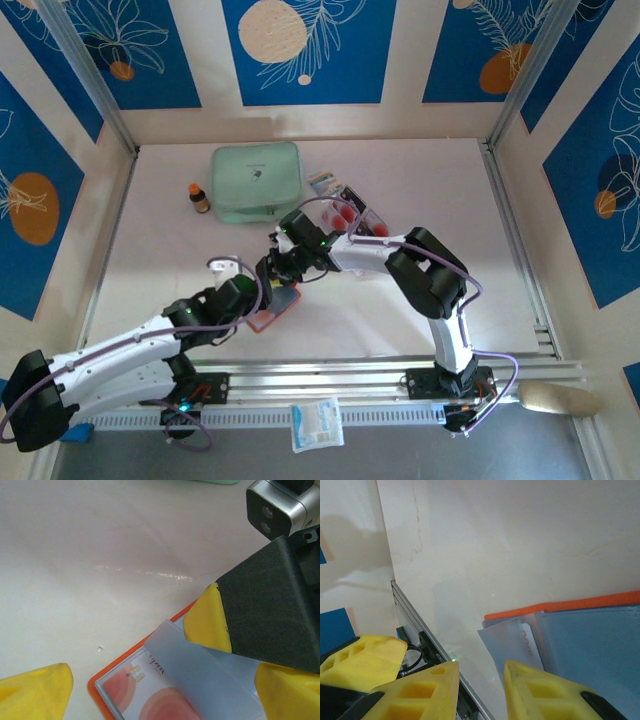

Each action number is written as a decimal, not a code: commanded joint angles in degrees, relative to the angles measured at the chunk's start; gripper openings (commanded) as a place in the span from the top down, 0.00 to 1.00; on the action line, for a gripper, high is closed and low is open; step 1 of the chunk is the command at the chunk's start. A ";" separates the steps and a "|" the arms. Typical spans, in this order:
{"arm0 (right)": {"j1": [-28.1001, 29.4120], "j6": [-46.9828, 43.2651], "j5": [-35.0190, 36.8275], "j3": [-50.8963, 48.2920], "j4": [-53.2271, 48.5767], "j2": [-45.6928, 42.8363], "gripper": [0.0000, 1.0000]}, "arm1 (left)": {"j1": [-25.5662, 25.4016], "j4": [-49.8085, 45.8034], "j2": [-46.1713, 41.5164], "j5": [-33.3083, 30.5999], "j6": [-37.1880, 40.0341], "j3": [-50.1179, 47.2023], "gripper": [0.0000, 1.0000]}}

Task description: Put the credit cards into the card holder

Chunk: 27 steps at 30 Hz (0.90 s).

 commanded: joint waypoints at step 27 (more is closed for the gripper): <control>8.30 0.08 -0.44 -1.85 -4.09 0.22 0.43 | 1.00 -3.42 -3.78 -5.57 -0.07 3.57 0.06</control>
